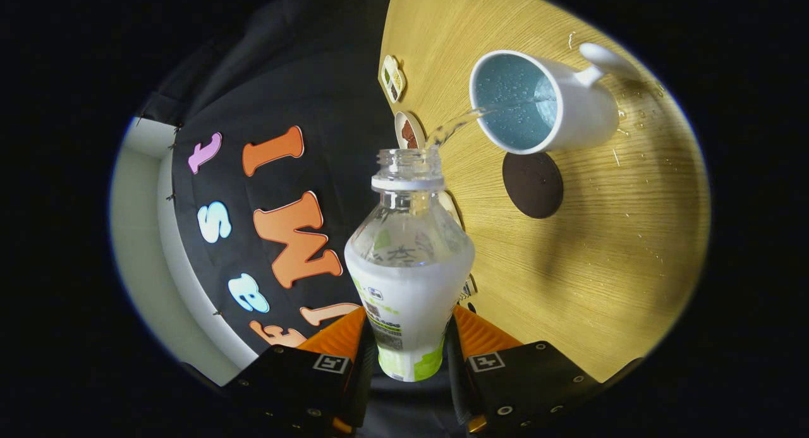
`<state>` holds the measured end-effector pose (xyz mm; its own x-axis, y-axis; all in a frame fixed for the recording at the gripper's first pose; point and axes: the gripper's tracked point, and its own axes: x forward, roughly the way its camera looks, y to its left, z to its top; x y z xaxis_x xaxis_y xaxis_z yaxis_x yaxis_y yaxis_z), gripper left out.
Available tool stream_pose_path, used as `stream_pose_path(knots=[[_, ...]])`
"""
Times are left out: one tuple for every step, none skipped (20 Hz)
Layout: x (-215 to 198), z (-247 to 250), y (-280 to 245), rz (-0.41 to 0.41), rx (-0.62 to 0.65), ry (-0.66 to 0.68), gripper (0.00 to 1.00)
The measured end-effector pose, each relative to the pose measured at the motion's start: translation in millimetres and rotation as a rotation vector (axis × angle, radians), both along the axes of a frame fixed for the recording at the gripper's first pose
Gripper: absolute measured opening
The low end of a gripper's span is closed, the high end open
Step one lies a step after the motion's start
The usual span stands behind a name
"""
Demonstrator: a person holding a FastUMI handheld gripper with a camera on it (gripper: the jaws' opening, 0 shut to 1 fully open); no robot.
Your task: Take the bottle from table, then pour the juice into the cup, finally place the bottle on the coaster
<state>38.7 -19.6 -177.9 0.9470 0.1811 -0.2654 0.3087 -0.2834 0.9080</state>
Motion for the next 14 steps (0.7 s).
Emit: stream_pose_path(knots=[[-0.3, 1.0, -0.2, -0.003, 0.005, 0.002, 0.54], [-0.2, -1.1, 0.2, -0.006, 0.008, 0.008, 0.54], [0.5, -1.0, 0.0, -0.008, 0.014, 0.014, 0.54], [-0.1, -1.9, 0.0, -0.01, 0.021, 0.015, 0.54], [-0.8, -0.8, 0.4, -0.011, 0.027, 0.014, 0.54], [-0.1, -0.6, -0.6, -0.013, 0.032, 0.013, 0.54], [0.1, 0.0, -1.1, -0.014, 0.036, 0.014, 0.54], [1.4, -0.6, -2.8, -0.024, 0.037, 0.013, 0.54], [1.9, 2.1, -2.7, -0.026, 0.038, 0.011, 0.54], [1.6, 1.0, -2.3, -0.025, 0.039, 0.011, 0.54], [1.7, 1.6, -3.6, -0.027, 0.04, 0.013, 0.54], [2.1, 0.7, -3.4, -0.026, 0.042, 0.012, 0.54], [1.4, 2.1, -3.1, -0.026, 0.045, 0.015, 0.54], [1.9, 1.9, -2.8, -0.026, 0.047, 0.016, 0.54]])
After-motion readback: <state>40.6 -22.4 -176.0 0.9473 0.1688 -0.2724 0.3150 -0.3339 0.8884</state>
